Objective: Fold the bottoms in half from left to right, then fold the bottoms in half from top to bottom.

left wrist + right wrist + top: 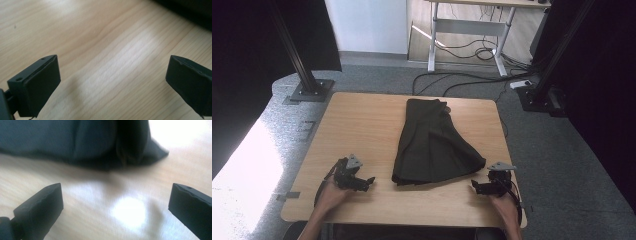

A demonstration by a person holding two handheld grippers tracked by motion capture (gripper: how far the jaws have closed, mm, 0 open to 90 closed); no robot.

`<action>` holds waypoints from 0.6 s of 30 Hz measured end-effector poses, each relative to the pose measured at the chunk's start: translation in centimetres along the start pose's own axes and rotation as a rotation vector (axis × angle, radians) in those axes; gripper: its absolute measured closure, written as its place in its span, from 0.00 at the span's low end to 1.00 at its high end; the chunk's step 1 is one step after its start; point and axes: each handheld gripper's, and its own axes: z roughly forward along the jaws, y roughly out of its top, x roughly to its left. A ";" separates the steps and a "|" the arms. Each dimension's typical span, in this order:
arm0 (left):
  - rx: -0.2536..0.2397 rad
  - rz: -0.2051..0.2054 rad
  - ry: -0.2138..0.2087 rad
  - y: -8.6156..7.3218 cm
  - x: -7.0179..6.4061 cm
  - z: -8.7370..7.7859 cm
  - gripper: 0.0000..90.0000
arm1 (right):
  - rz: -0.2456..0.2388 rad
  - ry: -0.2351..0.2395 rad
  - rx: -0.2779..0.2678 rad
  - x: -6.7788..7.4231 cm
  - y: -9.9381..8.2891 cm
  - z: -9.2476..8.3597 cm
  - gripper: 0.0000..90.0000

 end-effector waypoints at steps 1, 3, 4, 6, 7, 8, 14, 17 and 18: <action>-0.007 -0.006 -0.014 -0.2 0.0 0.3 0.00 | 0.012 -0.005 0.005 -0.2 -0.8 0.2 0.00; 0.001 -0.021 -0.025 -0.2 0.1 0.3 0.00 | 0.015 -0.012 -0.004 -0.2 -1.0 0.1 0.00; 0.006 -0.029 -0.039 -0.1 0.3 0.4 0.00 | 0.015 -0.012 -0.004 -0.2 -1.0 0.1 0.00; 0.026 -0.067 -0.083 -0.2 0.8 0.5 0.00 | 0.018 -0.014 -0.004 -0.2 -1.0 0.1 0.00; 0.021 -0.084 -0.069 -0.2 0.9 0.5 0.00 | 0.018 -0.015 -0.004 -0.1 -1.0 0.1 0.00; 0.021 -0.092 -0.061 -0.2 1.0 0.4 0.01 | 0.018 -0.015 -0.004 -0.2 -1.0 0.1 0.00; 0.024 -0.097 -0.053 -0.3 1.0 0.4 0.01 | 0.021 -0.017 -0.004 -0.1 -1.1 0.0 0.00; 0.025 -0.103 -0.048 -0.3 1.0 0.4 0.00 | 0.023 -0.020 -0.004 -0.1 -1.1 0.0 0.00; 0.026 -0.103 -0.048 -0.3 1.0 0.4 0.00 | 0.023 -0.020 -0.004 -0.1 -1.1 0.0 0.00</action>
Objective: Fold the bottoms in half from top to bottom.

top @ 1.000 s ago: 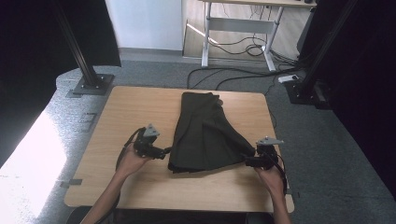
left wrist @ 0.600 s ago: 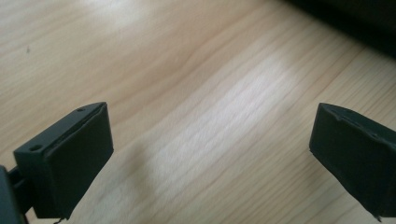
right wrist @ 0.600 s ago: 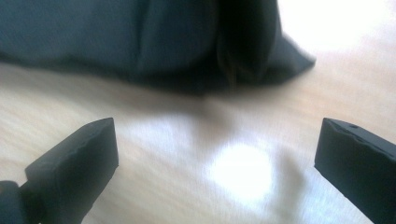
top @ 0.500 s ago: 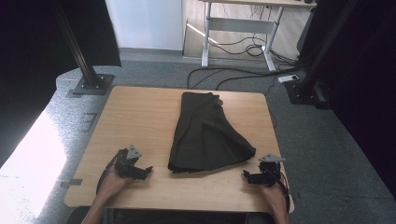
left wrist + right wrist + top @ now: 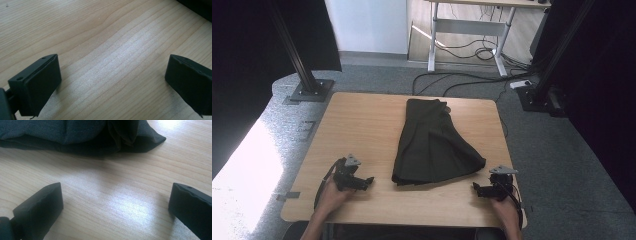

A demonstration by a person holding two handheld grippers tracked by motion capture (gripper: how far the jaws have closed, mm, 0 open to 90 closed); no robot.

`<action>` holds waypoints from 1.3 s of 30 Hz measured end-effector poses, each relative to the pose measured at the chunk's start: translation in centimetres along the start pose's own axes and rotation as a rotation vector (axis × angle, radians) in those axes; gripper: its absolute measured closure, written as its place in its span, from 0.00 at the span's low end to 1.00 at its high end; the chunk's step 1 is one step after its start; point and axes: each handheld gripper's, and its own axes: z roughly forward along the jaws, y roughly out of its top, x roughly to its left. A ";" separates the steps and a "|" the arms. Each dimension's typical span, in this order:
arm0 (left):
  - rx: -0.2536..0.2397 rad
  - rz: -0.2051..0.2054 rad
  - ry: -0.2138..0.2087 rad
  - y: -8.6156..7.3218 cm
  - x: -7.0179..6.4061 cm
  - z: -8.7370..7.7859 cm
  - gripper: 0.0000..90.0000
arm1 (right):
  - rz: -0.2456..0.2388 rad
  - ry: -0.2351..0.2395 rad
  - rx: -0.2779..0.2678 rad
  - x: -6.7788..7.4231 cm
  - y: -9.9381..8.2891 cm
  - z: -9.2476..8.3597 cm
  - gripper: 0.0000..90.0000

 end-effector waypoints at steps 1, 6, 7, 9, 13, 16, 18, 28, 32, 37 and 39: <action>0.000 0.000 0.000 0.0 0.0 0.0 0.00 | 0.000 0.000 0.000 0.0 0.0 0.0 0.00; 0.000 0.002 -0.002 -0.1 0.0 -0.1 0.01 | 0.012 -0.006 -0.003 0.0 -0.1 -0.2 0.03; -0.001 -0.004 0.002 0.0 0.0 -0.2 0.02 | 0.017 -0.009 -0.001 0.0 0.0 -0.3 0.04; -0.001 -0.009 0.015 0.3 -0.2 -0.4 0.08 | 0.030 0.016 -0.001 0.0 0.2 -0.5 0.05; -0.053 0.011 -0.029 1.9 -1.1 -1.3 0.06 | 0.016 0.029 -0.003 0.5 1.2 -1.4 0.07; -0.079 0.029 -0.051 3.6 -2.4 -1.7 0.06 | -0.022 0.028 -0.024 1.2 2.8 -2.4 0.08; -0.093 0.054 -0.059 5.0 -3.4 -1.8 0.05 | -0.039 0.039 -0.034 1.6 4.2 -3.1 0.08; -0.089 0.133 -0.063 10.1 -6.9 -0.5 0.01 | -0.094 0.012 -0.050 1.6 10.8 -2.9 0.22; -0.053 0.119 -0.085 9.9 -7.5 1.5 0.01 | -0.079 0.007 -0.038 0.9 11.6 -1.5 0.31; -0.020 0.127 -0.076 9.4 -8.2 3.0 0.04 | -0.060 0.001 -0.004 -0.1 11.2 0.2 0.40; -0.024 0.123 -0.075 9.2 -8.3 3.2 0.11 | -0.048 -0.004 0.008 -0.6 10.8 0.9 0.45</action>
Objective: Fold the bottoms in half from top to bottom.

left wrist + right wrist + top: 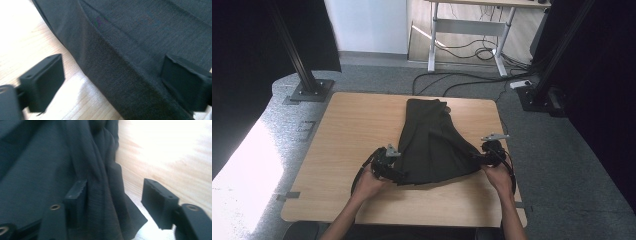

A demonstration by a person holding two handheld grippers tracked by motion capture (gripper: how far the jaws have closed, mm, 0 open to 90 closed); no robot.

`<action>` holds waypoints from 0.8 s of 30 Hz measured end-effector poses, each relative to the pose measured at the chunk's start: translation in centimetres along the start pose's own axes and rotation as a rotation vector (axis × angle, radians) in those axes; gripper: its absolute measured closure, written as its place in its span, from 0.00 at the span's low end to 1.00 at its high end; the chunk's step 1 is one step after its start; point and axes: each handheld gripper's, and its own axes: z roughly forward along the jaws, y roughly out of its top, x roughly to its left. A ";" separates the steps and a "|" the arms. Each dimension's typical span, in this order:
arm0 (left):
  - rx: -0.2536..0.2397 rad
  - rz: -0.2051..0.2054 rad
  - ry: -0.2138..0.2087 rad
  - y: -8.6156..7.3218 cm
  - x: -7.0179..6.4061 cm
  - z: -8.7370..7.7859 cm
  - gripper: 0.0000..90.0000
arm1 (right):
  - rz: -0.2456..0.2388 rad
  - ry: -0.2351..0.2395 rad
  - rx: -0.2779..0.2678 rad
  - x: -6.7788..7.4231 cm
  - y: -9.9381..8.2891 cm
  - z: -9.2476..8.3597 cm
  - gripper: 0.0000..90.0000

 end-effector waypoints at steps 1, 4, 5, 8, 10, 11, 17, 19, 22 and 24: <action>-0.005 0.007 -0.012 -0.1 -0.1 0.0 0.18 | 0.002 -0.005 0.009 -0.2 -0.2 0.3 0.47; 0.000 0.025 -0.010 -0.4 -0.3 0.2 0.29 | 0.005 -0.019 0.035 -0.7 -1.0 1.2 0.55; -0.001 0.027 -0.017 -0.5 -0.3 0.3 0.34 | 0.008 -0.020 0.038 -0.8 -1.2 1.4 0.58; 0.005 0.042 -0.016 -0.8 -0.4 0.5 0.42 | 0.043 0.005 0.041 -1.5 -2.0 2.1 0.66; 0.008 0.056 -0.025 -0.9 -0.5 0.6 0.48 | 0.054 0.028 0.055 -1.7 -2.3 2.5 0.73; 0.010 0.069 -0.023 -1.0 -0.5 0.6 0.50 | 0.058 0.038 0.068 -1.7 -2.5 2.8 0.78; 0.025 0.092 0.000 -1.5 0.3 0.3 0.56 | 0.061 0.071 0.080 -0.9 -3.3 3.1 0.85; 0.025 0.082 0.017 -1.7 0.9 0.1 0.57 | 0.042 0.082 0.082 -0.1 -3.6 2.9 0.85; 0.019 0.049 0.046 -2.3 2.2 -0.2 0.57 | 0.017 0.112 0.075 1.2 -4.1 2.5 0.85; 0.020 0.035 0.060 -2.6 2.9 -0.5 0.57 | 0.008 0.136 0.065 2.2 -4.5 2.3 0.84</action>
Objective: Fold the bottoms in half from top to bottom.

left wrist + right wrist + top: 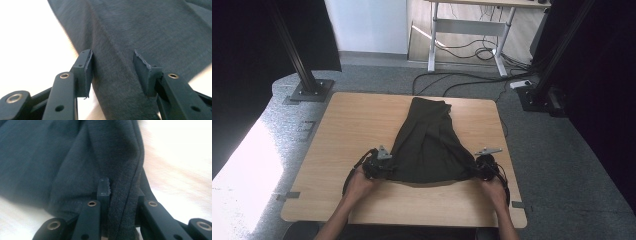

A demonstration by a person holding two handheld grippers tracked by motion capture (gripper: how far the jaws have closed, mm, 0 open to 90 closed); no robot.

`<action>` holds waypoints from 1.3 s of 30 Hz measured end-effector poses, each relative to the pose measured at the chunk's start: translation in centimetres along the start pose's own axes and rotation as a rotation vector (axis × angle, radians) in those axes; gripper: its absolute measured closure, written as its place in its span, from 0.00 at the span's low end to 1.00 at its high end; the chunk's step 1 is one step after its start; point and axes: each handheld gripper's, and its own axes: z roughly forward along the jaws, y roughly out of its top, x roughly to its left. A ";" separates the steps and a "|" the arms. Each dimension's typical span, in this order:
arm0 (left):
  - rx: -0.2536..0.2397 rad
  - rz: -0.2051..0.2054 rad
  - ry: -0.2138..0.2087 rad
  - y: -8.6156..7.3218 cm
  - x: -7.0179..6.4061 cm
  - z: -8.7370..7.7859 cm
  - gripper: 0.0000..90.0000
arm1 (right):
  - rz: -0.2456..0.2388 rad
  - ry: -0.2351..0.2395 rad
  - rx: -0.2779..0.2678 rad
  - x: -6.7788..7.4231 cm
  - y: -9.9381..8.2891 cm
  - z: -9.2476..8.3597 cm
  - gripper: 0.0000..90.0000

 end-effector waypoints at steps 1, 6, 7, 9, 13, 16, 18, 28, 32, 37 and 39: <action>-0.001 -0.013 0.009 -0.2 0.4 -0.1 0.56 | -0.001 0.011 -0.005 0.5 -0.2 0.0 0.84; -0.003 -0.076 0.122 -0.5 1.7 -1.8 0.41 | -0.035 0.058 -0.007 3.4 -0.8 -0.1 0.83; -0.011 -0.080 0.138 -0.5 1.8 -2.2 0.39 | -0.047 0.064 -0.003 4.1 -0.8 -0.1 0.83; -0.038 -0.096 0.168 -0.2 2.0 -3.7 0.34 | -0.065 0.064 0.007 5.2 -0.8 -0.1 0.82; -0.098 -0.127 0.151 0.5 1.8 -6.2 0.31 | -0.117 0.065 0.022 7.8 -0.8 0.1 0.79; -0.112 -0.109 0.107 1.0 0.6 -6.3 0.30 | -0.143 0.083 0.030 9.2 -0.6 0.3 0.71; -0.095 -0.086 0.081 1.1 -0.4 -5.3 0.29 | -0.149 0.086 0.050 9.8 -0.4 0.2 0.56; 0.000 -0.110 0.056 -0.7 -1.0 0.1 0.25 | -0.145 0.086 -0.042 8.8 3.2 -3.4 0.31; -0.004 -0.098 0.065 -0.9 -1.3 0.2 0.25 | -0.114 0.067 -0.068 7.2 6.8 -2.3 0.30; -0.011 -0.085 0.064 -1.2 -1.3 0.2 0.25 | -0.091 0.040 -0.095 5.7 11.2 1.0 0.32; -0.019 -0.087 0.058 -1.4 -1.2 0.2 0.25 | -0.082 0.024 -0.097 5.2 12.4 2.5 0.38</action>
